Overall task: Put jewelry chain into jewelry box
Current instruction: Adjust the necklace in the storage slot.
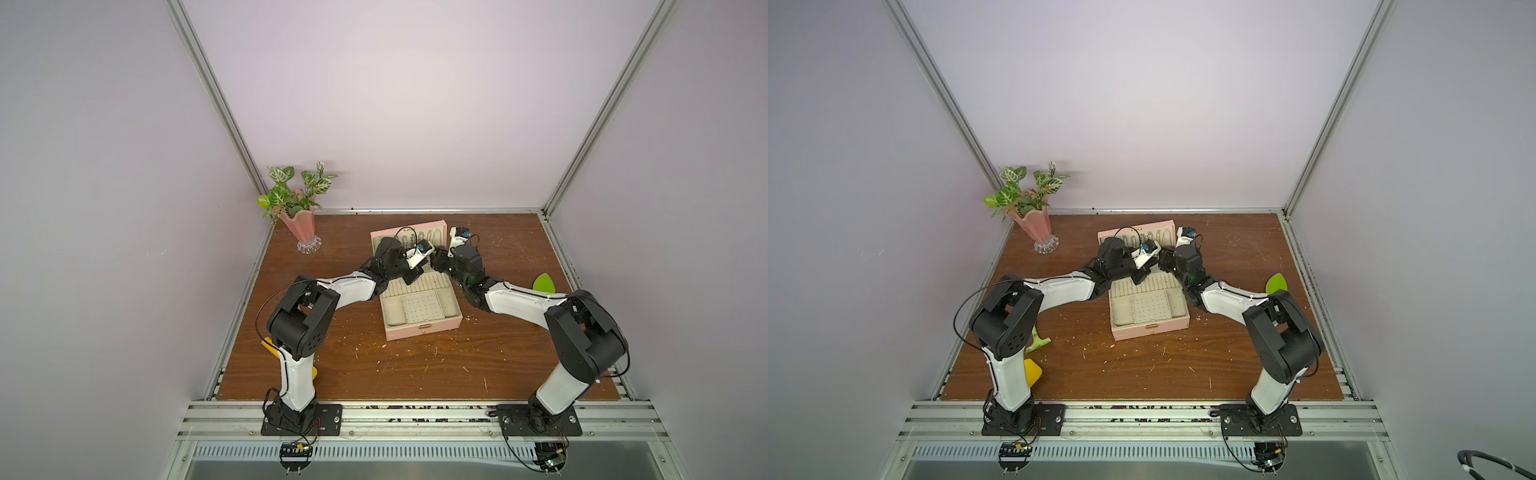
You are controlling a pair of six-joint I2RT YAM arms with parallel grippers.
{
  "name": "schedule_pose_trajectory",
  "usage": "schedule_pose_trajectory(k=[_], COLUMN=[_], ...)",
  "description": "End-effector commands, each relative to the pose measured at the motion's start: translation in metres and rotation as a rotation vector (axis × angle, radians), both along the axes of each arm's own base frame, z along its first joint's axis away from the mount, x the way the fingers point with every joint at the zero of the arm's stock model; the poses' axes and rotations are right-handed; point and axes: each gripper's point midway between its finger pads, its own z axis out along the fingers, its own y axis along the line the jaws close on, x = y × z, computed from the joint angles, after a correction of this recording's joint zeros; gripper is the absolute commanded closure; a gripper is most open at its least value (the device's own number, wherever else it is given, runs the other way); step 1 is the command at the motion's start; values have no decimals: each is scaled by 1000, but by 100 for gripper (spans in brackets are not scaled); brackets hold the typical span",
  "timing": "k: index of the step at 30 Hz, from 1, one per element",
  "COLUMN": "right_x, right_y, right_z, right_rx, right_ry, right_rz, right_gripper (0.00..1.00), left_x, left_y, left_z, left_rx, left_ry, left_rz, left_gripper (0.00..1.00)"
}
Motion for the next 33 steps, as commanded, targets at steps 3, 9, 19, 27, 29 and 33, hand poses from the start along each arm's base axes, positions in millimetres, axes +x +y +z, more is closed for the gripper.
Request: schedule_pose_trajectory(k=[3, 9, 19, 27, 29, 33], right_x=[-1, 8, 16, 20, 20, 23], right_y=[-7, -3, 1, 3, 4, 4], right_z=[37, 33, 21, 14, 13, 9], right_rx=[30, 13, -48, -68, -71, -84], right_ry=[-90, -72, -35, -12, -10, 5], right_rz=[-27, -32, -59, -83, -83, -91], right_gripper=[61, 73, 75, 69, 67, 66], left_x=[13, 13, 12, 12, 11, 11], left_y=[5, 6, 5, 5, 5, 5], left_z=[9, 10, 11, 14, 15, 15], left_rx=[-19, -18, -23, -25, -26, -26], left_ry=[-17, -20, -19, -25, -26, -27], left_rz=[17, 18, 11, 12, 13, 13], left_gripper=[99, 99, 99, 99, 99, 99])
